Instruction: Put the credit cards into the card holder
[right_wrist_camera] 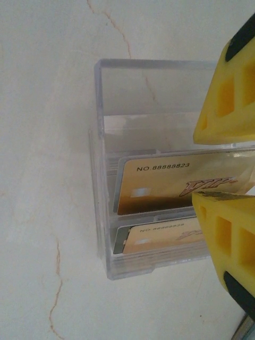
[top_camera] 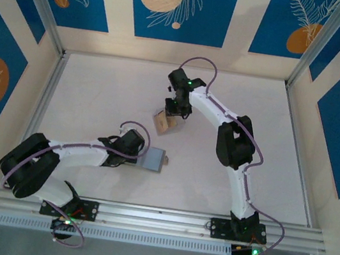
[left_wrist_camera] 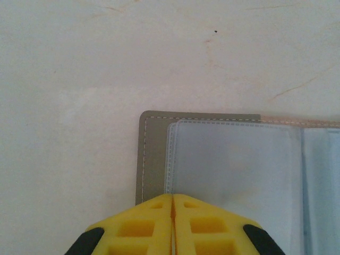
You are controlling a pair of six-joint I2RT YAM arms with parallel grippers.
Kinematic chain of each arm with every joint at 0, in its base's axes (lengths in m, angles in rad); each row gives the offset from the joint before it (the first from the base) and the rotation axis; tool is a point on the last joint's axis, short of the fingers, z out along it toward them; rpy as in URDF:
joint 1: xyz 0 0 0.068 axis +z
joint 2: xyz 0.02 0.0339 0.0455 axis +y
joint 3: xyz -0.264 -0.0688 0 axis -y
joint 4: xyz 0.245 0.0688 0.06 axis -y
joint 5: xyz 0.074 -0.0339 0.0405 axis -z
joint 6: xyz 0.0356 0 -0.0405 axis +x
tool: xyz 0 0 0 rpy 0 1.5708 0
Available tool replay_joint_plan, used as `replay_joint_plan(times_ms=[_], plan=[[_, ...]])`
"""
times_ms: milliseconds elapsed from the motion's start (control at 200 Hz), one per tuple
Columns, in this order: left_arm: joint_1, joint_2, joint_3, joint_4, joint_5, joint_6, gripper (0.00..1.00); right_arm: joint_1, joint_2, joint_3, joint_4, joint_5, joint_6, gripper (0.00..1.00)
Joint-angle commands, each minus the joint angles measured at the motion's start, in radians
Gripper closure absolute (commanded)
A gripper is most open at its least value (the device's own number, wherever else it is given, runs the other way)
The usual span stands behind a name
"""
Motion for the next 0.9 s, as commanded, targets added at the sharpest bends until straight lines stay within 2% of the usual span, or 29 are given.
replay_joint_plan(times_ms=[0, 115, 590, 895], plan=[[0.005, 0.015, -0.040, -0.070, 0.063, -0.012, 0.92, 0.015, 0.019, 0.028, -0.025, -0.010, -0.016, 0.71], [0.005, 0.018, -0.041, -0.068, 0.064, -0.014, 0.92, 0.023, 0.013, 0.018, -0.019, -0.017, -0.018, 0.74], [0.005, 0.027, -0.043, -0.062, 0.067, -0.017, 0.92, 0.033, -0.006, 0.022, -0.016, -0.090, -0.021, 0.75], [0.005, 0.028, -0.049, -0.061, 0.072, -0.020, 0.92, 0.016, -0.013, 0.014, 0.008, -0.251, -0.010, 0.72]])
